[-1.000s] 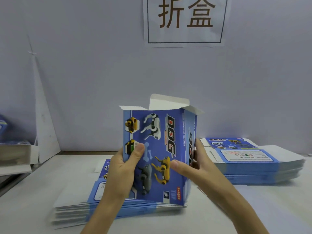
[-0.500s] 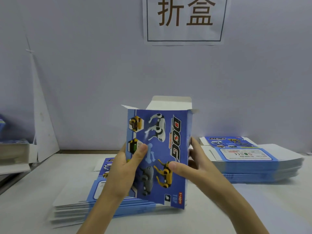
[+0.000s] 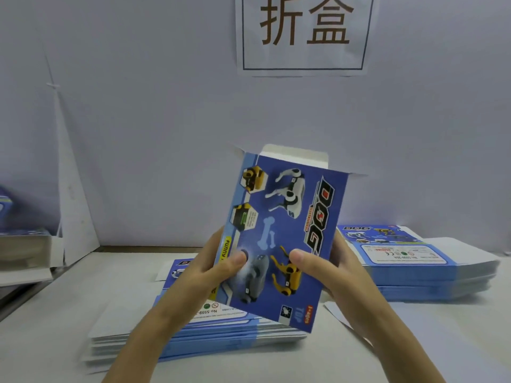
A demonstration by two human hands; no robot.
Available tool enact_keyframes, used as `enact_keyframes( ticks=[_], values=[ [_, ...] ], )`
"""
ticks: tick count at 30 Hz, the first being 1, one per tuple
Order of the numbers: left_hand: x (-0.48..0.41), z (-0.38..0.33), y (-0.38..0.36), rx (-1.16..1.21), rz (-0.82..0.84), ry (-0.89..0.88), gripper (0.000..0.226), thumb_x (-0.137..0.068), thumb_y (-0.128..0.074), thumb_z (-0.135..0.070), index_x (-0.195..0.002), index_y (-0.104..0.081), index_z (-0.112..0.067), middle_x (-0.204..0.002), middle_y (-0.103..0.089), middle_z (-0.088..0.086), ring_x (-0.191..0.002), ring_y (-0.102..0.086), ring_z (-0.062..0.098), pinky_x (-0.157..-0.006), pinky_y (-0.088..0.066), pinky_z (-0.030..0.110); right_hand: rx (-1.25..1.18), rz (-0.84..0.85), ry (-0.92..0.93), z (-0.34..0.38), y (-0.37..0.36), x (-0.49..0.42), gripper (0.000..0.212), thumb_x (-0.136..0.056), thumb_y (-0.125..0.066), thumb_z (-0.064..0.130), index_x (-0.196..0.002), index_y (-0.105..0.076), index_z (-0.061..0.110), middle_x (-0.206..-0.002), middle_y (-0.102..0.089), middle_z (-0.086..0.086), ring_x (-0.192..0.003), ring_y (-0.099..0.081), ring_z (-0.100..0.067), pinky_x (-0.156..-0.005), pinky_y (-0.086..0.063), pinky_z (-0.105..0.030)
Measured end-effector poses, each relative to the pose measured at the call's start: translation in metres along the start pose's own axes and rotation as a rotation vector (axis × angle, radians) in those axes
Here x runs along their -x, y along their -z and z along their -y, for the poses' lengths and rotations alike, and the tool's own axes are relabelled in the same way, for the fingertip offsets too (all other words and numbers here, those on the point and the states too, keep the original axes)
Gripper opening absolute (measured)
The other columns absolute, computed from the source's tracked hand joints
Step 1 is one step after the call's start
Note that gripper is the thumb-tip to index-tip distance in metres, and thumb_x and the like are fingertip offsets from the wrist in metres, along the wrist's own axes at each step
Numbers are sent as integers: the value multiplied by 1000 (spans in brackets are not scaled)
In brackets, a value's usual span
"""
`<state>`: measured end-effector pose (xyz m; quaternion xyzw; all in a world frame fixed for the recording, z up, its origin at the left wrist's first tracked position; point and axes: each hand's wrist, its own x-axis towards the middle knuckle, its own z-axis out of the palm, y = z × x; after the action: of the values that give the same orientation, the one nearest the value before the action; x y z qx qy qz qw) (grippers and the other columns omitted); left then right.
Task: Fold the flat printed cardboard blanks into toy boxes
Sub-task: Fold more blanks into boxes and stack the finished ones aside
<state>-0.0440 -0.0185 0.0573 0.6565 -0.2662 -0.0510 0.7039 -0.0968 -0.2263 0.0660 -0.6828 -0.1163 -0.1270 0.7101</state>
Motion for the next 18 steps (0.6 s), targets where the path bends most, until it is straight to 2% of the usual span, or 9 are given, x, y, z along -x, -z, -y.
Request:
enact_keyframes(
  ticks=[1,3,5,7,9,12,14,16,18],
  values=[
    [1,0,3,-10,12,19,48,-74,-63,-44,-121,-57,-37,-114,-70,-9,-106,-66,14,-83,-57,30,-11,0,-11,-1,-2,0,79,-57,-81,47,-127,-47,36,-113,-70,7,-100,-70,-21,-74,-60,-34],
    [1,0,6,-12,10,16,36,-75,-60,-40,-109,-67,-31,-105,-73,-4,-96,-70,17,-71,-57,23,-17,-17,-49,-5,-6,-2,72,-66,-85,46,-126,-46,35,-112,-70,9,-99,-70,-20,-80,-59,-41],
    [1,-1,8,-15,-1,30,27,-75,-61,-40,-98,-72,-32,-99,-75,0,-90,-72,20,-66,-56,21,-14,-26,-95,-9,-8,-4,69,-65,-78,46,-124,-44,35,-110,-71,11,-97,-71,-19,-84,-58,-46],
    [0,-1,13,-34,29,53,34,-75,-63,-44,-105,-68,-29,-102,-74,-1,-92,-72,20,-68,-56,22,7,-1,-128,-12,-9,-4,76,-62,-82,49,-125,-44,35,-110,-71,12,-96,-71,-18,-78,-60,-40],
    [1,-2,21,-55,90,102,53,-70,-70,-51,-118,-58,-31,-109,-72,-5,-99,-70,18,-72,-56,22,28,37,-162,-12,-9,-3,83,-55,-80,55,-127,-42,36,-107,-70,14,-96,-71,-16,-69,-60,-30],
    [6,-9,39,-16,97,168,64,-60,-74,-49,-119,-61,-28,-110,-72,-1,-99,-70,20,-73,-56,25,42,94,-220,-11,-10,-2,88,-55,-75,65,-131,-36,44,-108,-70,13,-98,-70,-17,-70,-59,-30],
    [11,-16,54,54,-10,152,54,-59,-75,-48,-107,-73,-24,-104,-74,2,-94,-71,20,-71,-57,28,68,114,-230,-11,-10,-3,90,-63,-74,68,-137,-26,50,-112,-68,8,-96,-71,-20,-74,-59,-34],
    [16,-27,72,111,-187,137,33,-64,-78,-47,-90,-79,-26,-91,-75,-4,-81,-72,15,-63,-58,34,99,125,-210,-13,-10,-3,94,-63,-68,62,-142,-19,50,-111,-68,6,-93,-71,-21,-77,-59,-35],
    [14,-44,93,172,-377,135,19,-69,-71,-46,-77,-79,-31,-82,-74,-10,-70,-72,15,-56,-58,38,136,126,-188,-13,-9,-3,93,-60,-63,59,-143,-20,50,-106,-71,9,-91,-72,-20,-75,-59,-33]
  ],
)
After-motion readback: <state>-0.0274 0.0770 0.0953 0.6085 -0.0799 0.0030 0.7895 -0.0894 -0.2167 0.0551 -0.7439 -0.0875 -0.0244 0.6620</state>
